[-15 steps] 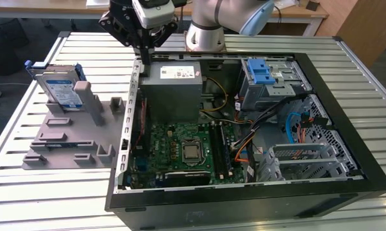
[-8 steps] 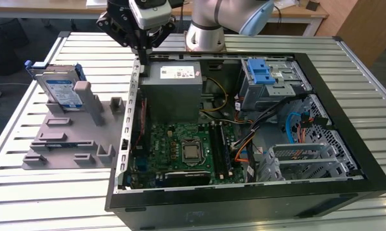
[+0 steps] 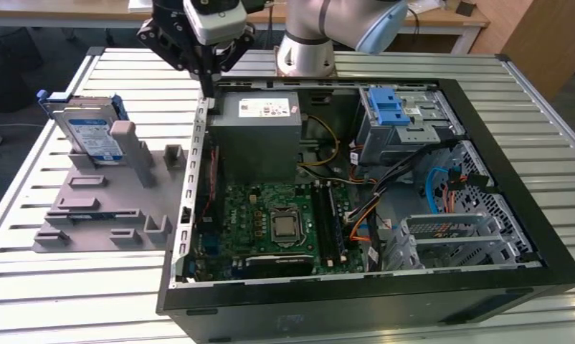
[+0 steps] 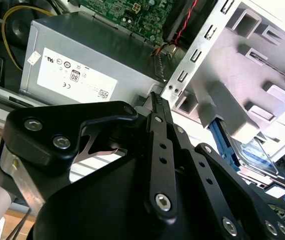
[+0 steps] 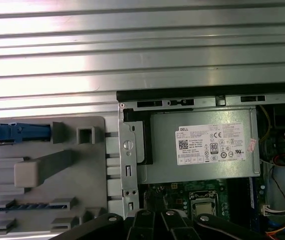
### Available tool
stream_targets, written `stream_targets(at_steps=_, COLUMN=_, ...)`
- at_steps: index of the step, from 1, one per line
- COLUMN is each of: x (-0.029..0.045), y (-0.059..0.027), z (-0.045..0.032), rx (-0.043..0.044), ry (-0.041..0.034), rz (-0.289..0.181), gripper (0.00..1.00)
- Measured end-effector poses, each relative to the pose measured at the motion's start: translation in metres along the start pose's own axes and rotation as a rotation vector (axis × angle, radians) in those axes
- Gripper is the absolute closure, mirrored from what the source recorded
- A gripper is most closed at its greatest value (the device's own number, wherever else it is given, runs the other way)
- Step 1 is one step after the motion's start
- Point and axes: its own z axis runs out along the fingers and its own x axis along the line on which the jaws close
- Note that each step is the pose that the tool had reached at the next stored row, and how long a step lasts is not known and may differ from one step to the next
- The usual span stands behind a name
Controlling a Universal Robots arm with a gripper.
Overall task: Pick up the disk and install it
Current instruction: 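Reach for the disk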
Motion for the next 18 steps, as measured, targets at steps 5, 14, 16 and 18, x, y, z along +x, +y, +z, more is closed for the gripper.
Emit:
stream_targets(at_steps=5, x=0.0034, y=-0.0003, z=0.0005, rx=0.0, ry=0.0, rz=0.0, gripper=0.89)
stream_targets(at_steps=14, x=0.0092, y=-0.0007, z=0.0014, rx=0.0, ry=0.0, rz=0.0, gripper=0.89)
stream_targets(at_steps=16, x=0.0105, y=-0.0009, z=0.0016, rx=0.0001, ry=0.0001, rz=0.0, gripper=0.89)
stream_targets(at_steps=18, x=0.0118, y=-0.001, z=0.0019, rx=0.0, ry=0.0, rz=0.0, gripper=0.89)
